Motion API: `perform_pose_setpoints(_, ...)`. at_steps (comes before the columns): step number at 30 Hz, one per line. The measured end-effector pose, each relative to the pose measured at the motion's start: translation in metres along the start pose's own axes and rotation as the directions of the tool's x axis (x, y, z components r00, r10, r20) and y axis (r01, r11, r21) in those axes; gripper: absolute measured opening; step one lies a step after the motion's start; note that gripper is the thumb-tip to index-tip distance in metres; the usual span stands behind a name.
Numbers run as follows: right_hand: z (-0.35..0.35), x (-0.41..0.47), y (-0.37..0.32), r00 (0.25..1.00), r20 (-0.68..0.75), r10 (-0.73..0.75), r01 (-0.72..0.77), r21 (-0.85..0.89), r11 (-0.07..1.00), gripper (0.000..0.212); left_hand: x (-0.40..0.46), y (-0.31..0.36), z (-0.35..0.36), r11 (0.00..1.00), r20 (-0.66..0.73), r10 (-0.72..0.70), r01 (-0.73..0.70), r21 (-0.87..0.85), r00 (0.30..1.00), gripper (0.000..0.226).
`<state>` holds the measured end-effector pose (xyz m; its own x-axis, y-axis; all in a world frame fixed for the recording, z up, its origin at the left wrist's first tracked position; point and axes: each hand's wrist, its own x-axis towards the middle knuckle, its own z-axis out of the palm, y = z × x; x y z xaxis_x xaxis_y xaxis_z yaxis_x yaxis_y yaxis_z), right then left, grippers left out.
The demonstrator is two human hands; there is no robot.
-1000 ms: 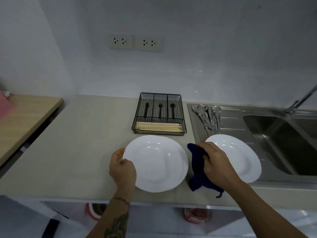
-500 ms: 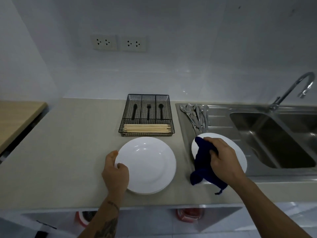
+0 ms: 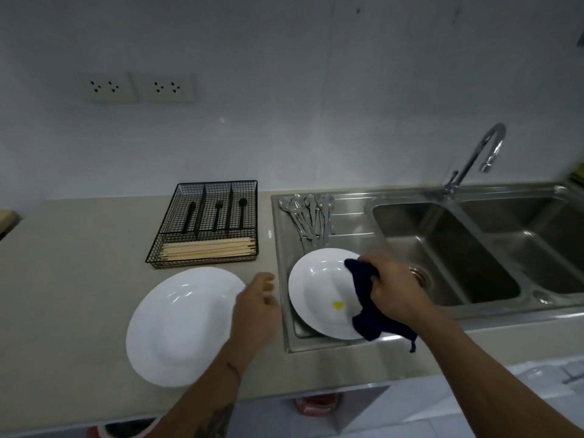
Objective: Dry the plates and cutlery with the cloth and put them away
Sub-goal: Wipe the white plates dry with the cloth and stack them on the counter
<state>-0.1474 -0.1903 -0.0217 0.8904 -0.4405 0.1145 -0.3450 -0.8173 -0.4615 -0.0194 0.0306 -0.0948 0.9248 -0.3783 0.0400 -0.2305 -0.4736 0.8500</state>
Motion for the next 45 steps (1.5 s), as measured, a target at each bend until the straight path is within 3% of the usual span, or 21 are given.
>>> perform_pose_setpoints(3, 0.019, 0.002, 0.019, 0.990, 0.137, -0.030, 0.032, -0.007, 0.999, 0.038, -0.001, 0.013, 0.041, 0.989, 0.107, -0.142, 0.145, -0.025, 0.984, 0.037)
perform_pose_setpoints(6, 0.037, 0.002, 0.032, 0.981, 0.195, -0.023, 0.007, 0.087, 0.996, 0.043, -0.002, 0.014, 0.062, 0.968, 0.132, -0.226, 0.238, -0.082, 0.965, 0.048)
perform_pose_setpoints(10, 0.056, 0.003, 0.044, 0.943, 0.323, -0.078, 0.033, 0.142, 0.989, 0.058, -0.004, 0.013, 0.073, 0.962, 0.075, -0.212, 0.222, -0.162, 0.974, 0.065)
perform_pose_setpoints(14, 0.073, 0.005, 0.053, 0.923, 0.372, -0.096, 0.096, 0.019, 0.995, 0.077, -0.007, 0.017, 0.080, 0.967, 0.045, -0.178, 0.183, -0.179, 0.983, 0.074)
perform_pose_setpoints(19, 0.075, 0.011, 0.059, 0.976, 0.203, -0.085, 0.061, 0.120, 0.991, 0.054, -0.002, 0.012, 0.089, 0.959, -0.017, -0.207, 0.200, -0.203, 0.978, 0.068)
perform_pose_setpoints(23, 0.078, 0.014, 0.061, 0.998, 0.026, 0.052, -0.047, -0.173, 0.984, 0.049, 0.006, 0.018, 0.093, 0.937, -0.049, -0.193, 0.169, -0.306, 0.980, 0.063)
perform_pose_setpoints(24, 0.077, 0.016, 0.059, 0.995, 0.037, 0.097, -0.089, -0.185, 0.979, 0.049, 0.009, 0.020, 0.094, 0.928, -0.048, -0.198, 0.171, -0.331, 0.979, 0.065)
perform_pose_setpoints(26, 0.075, 0.023, 0.055, 0.972, 0.144, 0.188, -0.184, -0.040, 0.982, 0.049, 0.018, 0.021, 0.095, 0.900, -0.037, -0.220, 0.188, -0.393, 0.975, 0.065)
perform_pose_setpoints(28, 0.072, 0.030, 0.053, 0.952, 0.230, 0.200, -0.229, 0.108, 0.967, 0.050, 0.028, 0.021, 0.096, 0.864, -0.011, -0.231, 0.200, -0.462, 0.973, 0.060)
perform_pose_setpoints(30, 0.069, 0.035, 0.049, 0.954, 0.240, 0.180, -0.219, 0.150, 0.964, 0.052, 0.040, 0.021, 0.096, 0.826, 0.046, -0.241, 0.229, -0.515, 0.970, 0.060)
perform_pose_setpoints(35, 0.075, 0.034, 0.030, 0.959, 0.185, 0.216, -0.243, 0.142, 0.960, 0.045, 0.063, 0.033, 0.091, 0.686, 0.139, -0.319, 0.329, -0.649, 0.938, 0.067)
perform_pose_setpoints(38, 0.080, 0.032, 0.020, 0.968, 0.111, 0.226, -0.238, 0.114, 0.965, 0.035, 0.069, 0.042, 0.088, 0.631, 0.221, -0.282, 0.354, -0.691, 0.934, 0.065)
perform_pose_setpoints(43, 0.078, 0.037, 0.004, 0.984, 0.045, 0.175, -0.180, 0.165, 0.970, 0.030, 0.071, 0.057, 0.073, 0.601, 0.349, -0.253, 0.429, -0.674, 0.902, 0.064)
perform_pose_setpoints(45, 0.077, 0.041, -0.005, 0.986, -0.046, 0.158, -0.144, 0.221, 0.965, 0.025, 0.069, 0.065, 0.063, 0.602, 0.365, -0.213, 0.416, -0.682, 0.906, 0.064)
